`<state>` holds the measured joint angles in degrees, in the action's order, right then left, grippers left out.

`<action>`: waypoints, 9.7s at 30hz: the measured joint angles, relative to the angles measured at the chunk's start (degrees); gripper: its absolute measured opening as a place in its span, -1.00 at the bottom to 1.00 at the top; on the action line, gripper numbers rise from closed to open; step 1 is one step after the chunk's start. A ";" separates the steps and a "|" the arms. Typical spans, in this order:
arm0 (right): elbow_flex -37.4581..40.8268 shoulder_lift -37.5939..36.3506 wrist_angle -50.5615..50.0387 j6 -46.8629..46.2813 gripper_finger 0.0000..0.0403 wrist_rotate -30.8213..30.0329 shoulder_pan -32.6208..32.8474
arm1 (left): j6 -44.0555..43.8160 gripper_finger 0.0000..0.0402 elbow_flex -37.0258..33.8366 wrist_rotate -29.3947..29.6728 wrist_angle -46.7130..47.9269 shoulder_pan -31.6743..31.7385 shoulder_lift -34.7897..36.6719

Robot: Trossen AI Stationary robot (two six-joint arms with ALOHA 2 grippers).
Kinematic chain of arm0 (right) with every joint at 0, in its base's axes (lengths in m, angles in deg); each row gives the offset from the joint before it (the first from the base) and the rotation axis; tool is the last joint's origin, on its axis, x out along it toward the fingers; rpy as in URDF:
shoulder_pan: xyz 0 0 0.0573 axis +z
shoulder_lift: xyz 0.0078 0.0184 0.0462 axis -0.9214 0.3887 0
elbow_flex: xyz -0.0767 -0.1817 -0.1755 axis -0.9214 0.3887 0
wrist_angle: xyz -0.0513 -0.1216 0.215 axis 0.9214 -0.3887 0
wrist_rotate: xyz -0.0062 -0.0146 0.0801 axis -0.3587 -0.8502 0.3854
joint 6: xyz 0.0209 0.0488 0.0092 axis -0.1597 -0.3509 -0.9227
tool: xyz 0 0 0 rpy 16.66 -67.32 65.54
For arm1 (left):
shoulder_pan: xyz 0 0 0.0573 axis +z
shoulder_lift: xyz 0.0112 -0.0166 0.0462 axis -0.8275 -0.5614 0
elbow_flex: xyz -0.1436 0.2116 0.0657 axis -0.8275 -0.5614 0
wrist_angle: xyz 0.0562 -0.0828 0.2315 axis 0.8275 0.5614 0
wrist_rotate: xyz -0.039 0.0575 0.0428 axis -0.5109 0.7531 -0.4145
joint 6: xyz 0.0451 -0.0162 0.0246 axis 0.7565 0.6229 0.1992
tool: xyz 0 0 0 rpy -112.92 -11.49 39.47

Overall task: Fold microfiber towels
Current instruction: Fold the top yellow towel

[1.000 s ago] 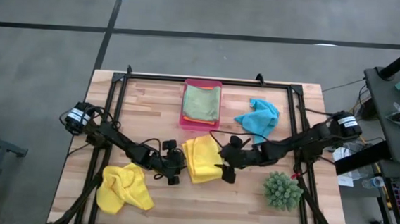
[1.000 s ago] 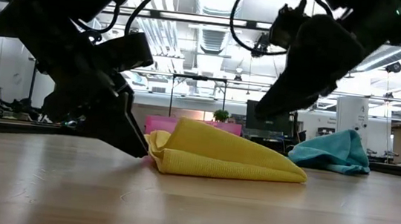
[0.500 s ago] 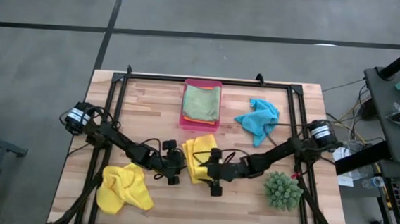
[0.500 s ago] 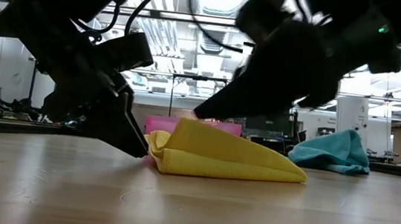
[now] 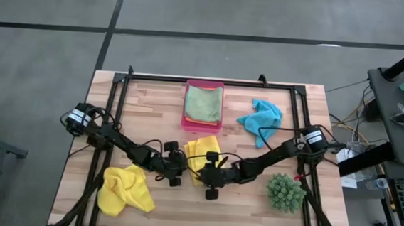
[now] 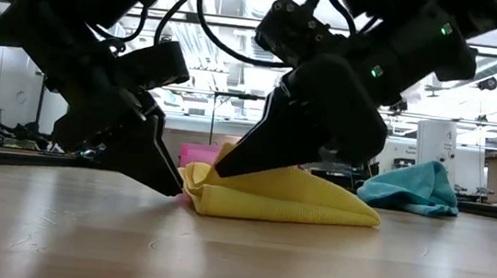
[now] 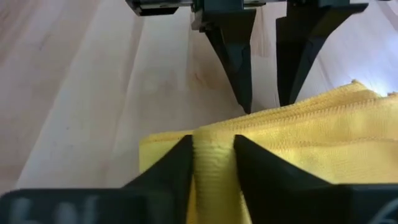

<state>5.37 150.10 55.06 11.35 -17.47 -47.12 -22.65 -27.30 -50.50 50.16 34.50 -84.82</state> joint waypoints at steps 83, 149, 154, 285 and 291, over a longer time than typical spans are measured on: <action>9.86 -11.05 -2.81 4.32 -0.96 -5.92 2.10 | -7.20 -0.31 9.49 1.40 7.04 6.30 2.58; 17.44 -12.68 6.94 4.16 -0.96 -6.06 1.99 | -1.55 -0.40 12.52 7.13 16.36 8.76 -3.79; 17.55 -12.67 7.01 3.88 -0.96 -6.06 1.97 | -1.61 -0.40 12.61 7.12 14.96 8.87 -4.88; 7.45 -6.79 11.43 6.67 -0.96 -4.45 -4.84 | -13.62 -0.44 3.13 -1.06 33.84 1.31 6.65; -0.42 -0.39 11.95 8.96 -0.96 -4.43 -6.10 | -13.64 -0.44 1.57 0.81 31.21 1.29 6.73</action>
<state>4.95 149.71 67.01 20.31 -21.91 -53.22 -36.29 -25.72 -49.69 81.37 35.79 -78.08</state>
